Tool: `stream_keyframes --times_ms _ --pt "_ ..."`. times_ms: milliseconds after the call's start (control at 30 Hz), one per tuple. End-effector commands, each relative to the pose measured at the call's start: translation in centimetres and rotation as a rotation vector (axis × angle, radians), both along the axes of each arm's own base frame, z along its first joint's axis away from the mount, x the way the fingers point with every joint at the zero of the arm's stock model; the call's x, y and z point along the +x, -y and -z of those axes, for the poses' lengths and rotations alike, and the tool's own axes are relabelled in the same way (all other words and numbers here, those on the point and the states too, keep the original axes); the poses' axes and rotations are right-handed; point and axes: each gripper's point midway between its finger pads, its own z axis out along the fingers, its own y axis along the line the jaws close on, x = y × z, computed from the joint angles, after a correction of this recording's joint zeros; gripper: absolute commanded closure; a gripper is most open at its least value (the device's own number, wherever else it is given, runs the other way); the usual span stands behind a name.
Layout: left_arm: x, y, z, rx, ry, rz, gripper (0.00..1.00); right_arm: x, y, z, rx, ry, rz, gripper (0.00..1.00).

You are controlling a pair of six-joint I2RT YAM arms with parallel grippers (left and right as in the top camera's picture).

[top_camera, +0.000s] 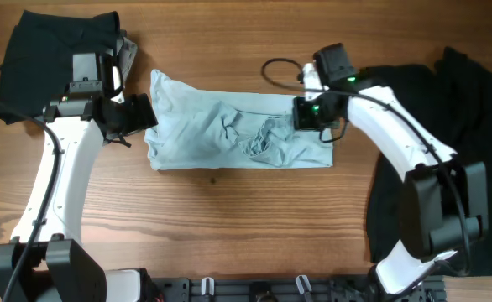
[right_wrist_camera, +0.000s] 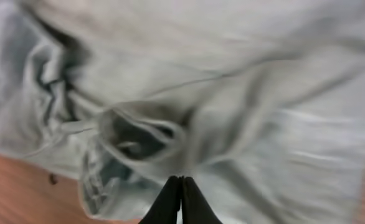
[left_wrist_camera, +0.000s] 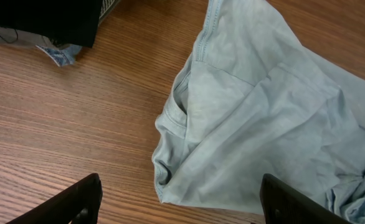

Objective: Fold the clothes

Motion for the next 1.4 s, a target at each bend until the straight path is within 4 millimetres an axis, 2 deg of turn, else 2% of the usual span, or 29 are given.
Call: stream_keyframes --times_ms 0,67,100,133,200,233,300,333,367,400,500,567,600,633,667,733,800,867,933,967,1000,1067,1100,1133,1200,1233,1267,1300,1367 --pt "0.4 0.0 -1.0 0.009 0.031 0.006 0.20 -0.9 1.4 1.0 -0.043 -0.068 0.041 0.96" --pt "0.4 0.0 -1.0 0.009 0.032 0.006 0.20 -1.4 0.4 1.2 0.000 -0.074 -0.032 0.96" --pt "0.4 0.0 -1.0 0.009 0.032 0.006 0.20 -1.5 -0.8 1.0 0.045 -0.048 -0.135 0.87" --pt "0.4 0.0 -1.0 0.009 0.032 0.006 0.20 -1.8 -1.7 1.2 0.069 -0.017 -0.253 0.64" --pt "0.4 0.0 -1.0 0.009 0.032 0.006 0.20 -1.7 -2.1 1.6 0.065 -0.001 -0.293 0.55" --pt "0.4 0.0 -1.0 0.009 0.032 0.006 0.20 -1.4 -2.3 2.0 0.066 0.009 -0.305 0.57" --pt "0.4 0.0 -1.0 0.009 0.033 0.006 0.20 -0.4 -2.6 2.6 0.073 0.040 -0.311 0.78" --pt "0.5 0.0 -1.0 0.009 0.035 0.006 0.20 0.3 -2.8 2.5 0.076 0.072 -0.314 0.82" --pt "0.6 0.0 -1.1 0.009 0.039 0.006 0.20 1.5 -3.2 2.2 0.081 0.134 -0.326 0.92" --pt "0.7 0.0 -1.1 0.009 0.044 0.006 0.20 2.8 -3.6 1.7 0.091 0.194 -0.326 0.96" --pt "0.8 0.0 -1.1 0.010 0.048 0.006 0.20 5.1 -5.4 -0.2 0.174 0.334 -0.364 0.96" --pt "0.8 0.0 -1.2 0.010 0.048 0.006 0.20 5.7 -6.3 -1.2 0.223 0.385 -0.388 0.86" --pt "0.8 0.0 -1.1 0.009 0.048 0.006 0.20 5.9 -6.3 -1.3 0.222 0.392 -0.389 0.59" --pt "0.8 0.0 -1.1 0.009 0.047 0.006 0.20 6.0 -6.0 -1.0 0.201 0.390 -0.381 0.46" --pt "0.8 0.0 -1.1 0.009 0.046 0.006 0.20 6.0 -5.1 -0.4 0.145 0.374 -0.359 0.44" --pt "0.8 0.0 -1.1 0.010 0.047 0.007 0.20 4.4 -4.7 0.3 0.138 0.293 -0.357 0.45" --pt "0.7 0.0 -1.1 0.009 0.046 0.006 0.20 0.4 -3.7 1.5 0.126 0.103 -0.352 0.39" --pt "0.8 0.0 -1.1 0.009 0.047 0.006 0.19 -3.2 -3.7 1.9 0.147 -0.027 -0.408 0.39" --pt "0.8 0.0 -1.2 0.010 0.049 0.006 0.20 -5.0 -4.6 2.0 0.144 -0.071 -0.456 0.55" --pt "0.8 0.0 -1.2 0.009 0.050 0.006 0.20 -5.2 -5.4 2.0 0.145 -0.064 -0.471 0.76" --pt "0.8 0.0 -1.2 0.010 0.050 0.006 0.20 -4.9 -6.5 1.9 0.150 -0.040 -0.475 0.84" --pt "0.8 0.0 -1.2 0.009 0.050 0.006 0.20 -3.0 -8.8 1.5 0.161 0.027 -0.385 0.79" --pt "0.8 0.0 -1.2 0.009 0.050 0.006 0.20 -1.6 -9.1 1.5 0.143 0.052 -0.290 0.35" --pt "0.8 0.0 -1.2 0.009 0.050 0.006 0.20 0.1 -9.5 1.2 0.140 0.103 -0.222 0.30" --pt "0.8 0.0 -1.2 0.010 0.050 0.006 0.20 2.4 -8.7 1.0 0.106 0.137 -0.046 0.35" --pt "0.8 0.0 -1.2 0.010 0.050 0.006 0.20 3.5 -8.6 0.7 0.076 0.227 -0.121 0.35" --pt "0.8 0.0 -1.2 0.010 0.050 0.006 0.20 3.9 -9.5 0.0 0.054 0.371 -0.381 0.38" --pt "0.9 0.0 -1.2 0.010 0.052 0.006 0.20 4.0 -9.6 -0.2 0.008 0.456 -0.556 0.39" --pt "1.0 0.0 -1.2 0.010 0.057 0.006 0.20 4.8 -8.7 -0.1 -0.104 0.551 -0.716 0.32"
